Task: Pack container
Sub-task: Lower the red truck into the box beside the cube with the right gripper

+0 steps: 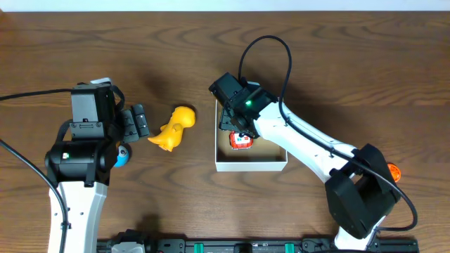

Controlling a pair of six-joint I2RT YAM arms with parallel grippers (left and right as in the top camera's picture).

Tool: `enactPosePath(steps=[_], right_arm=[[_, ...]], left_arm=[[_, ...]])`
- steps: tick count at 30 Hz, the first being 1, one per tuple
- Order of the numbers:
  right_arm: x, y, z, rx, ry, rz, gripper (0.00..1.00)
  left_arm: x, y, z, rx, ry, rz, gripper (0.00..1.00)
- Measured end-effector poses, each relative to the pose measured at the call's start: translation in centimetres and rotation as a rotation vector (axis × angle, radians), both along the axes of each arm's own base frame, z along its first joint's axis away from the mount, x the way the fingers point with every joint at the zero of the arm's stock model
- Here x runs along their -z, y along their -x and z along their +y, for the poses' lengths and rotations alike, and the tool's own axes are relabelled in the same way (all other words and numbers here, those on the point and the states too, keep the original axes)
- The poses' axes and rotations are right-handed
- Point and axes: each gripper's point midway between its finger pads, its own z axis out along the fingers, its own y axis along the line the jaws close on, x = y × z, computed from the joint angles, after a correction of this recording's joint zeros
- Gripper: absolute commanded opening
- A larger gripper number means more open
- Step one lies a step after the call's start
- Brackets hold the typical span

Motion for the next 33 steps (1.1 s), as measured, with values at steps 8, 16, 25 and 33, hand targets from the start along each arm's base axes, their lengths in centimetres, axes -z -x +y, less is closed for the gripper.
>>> enactPosePath(steps=[8,16,25,33], right_arm=[[-0.1,-0.3,0.2,0.000,-0.010,-0.012,0.45],[-0.2,-0.5,0.4,0.005,-0.017,-0.020,0.77],[-0.5,-1.4,0.6,0.014,-0.027,-0.062,0.99],[-0.5,-1.4,0.6,-0.014,-0.013,-0.068,0.56]], left_arm=[[0.0,0.0,0.0,0.000,0.000,0.000,0.98],[0.0,0.0,0.0,0.000,0.000,0.000,0.98],[0.2,0.2,0.0,0.000,0.000,0.011,0.98],[0.2,0.2,0.0,0.000,0.000,0.011,0.98]])
